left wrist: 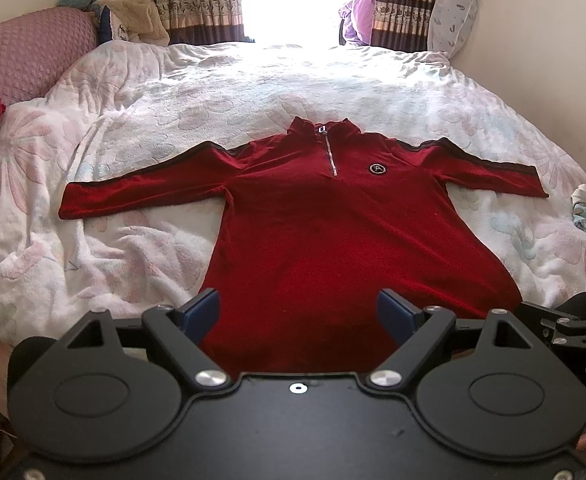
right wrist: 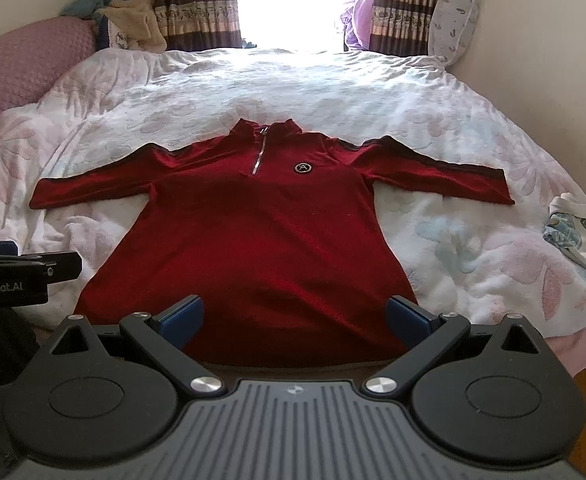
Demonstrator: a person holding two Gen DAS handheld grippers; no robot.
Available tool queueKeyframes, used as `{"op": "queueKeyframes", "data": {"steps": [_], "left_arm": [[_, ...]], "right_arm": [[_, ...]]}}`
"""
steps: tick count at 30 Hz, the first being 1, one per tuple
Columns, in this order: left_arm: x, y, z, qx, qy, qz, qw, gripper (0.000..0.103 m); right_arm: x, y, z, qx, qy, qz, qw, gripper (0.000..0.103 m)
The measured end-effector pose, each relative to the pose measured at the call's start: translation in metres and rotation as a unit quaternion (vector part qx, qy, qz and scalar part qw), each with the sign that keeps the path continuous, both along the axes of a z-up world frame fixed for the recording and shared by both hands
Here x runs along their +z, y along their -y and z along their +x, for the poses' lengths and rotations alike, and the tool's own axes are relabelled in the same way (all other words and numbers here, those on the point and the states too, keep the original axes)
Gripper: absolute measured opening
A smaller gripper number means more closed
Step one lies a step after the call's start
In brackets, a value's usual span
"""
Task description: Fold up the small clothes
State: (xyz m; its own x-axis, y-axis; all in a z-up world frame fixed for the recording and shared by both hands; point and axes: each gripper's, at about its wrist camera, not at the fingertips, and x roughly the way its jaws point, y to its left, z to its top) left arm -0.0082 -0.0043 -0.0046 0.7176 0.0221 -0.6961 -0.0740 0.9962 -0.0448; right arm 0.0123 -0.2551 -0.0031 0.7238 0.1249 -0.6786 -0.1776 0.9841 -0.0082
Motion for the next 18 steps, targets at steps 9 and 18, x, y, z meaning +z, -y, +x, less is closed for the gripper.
{"op": "queueKeyframes", "data": {"steps": [9,18], "left_arm": [[0.0009,-0.0007,0.0015,-0.002,0.0,0.007,1.0,0.087],[0.0006,-0.0005,0.0017,0.0,-0.001,0.007,1.0,0.087]], "right_arm": [[0.0002,-0.0004,-0.0005,0.007,0.004,0.001,1.0,0.103],[-0.0028,-0.0079,-0.0035,0.005,0.013,-0.018,1.0,0.103]]}}
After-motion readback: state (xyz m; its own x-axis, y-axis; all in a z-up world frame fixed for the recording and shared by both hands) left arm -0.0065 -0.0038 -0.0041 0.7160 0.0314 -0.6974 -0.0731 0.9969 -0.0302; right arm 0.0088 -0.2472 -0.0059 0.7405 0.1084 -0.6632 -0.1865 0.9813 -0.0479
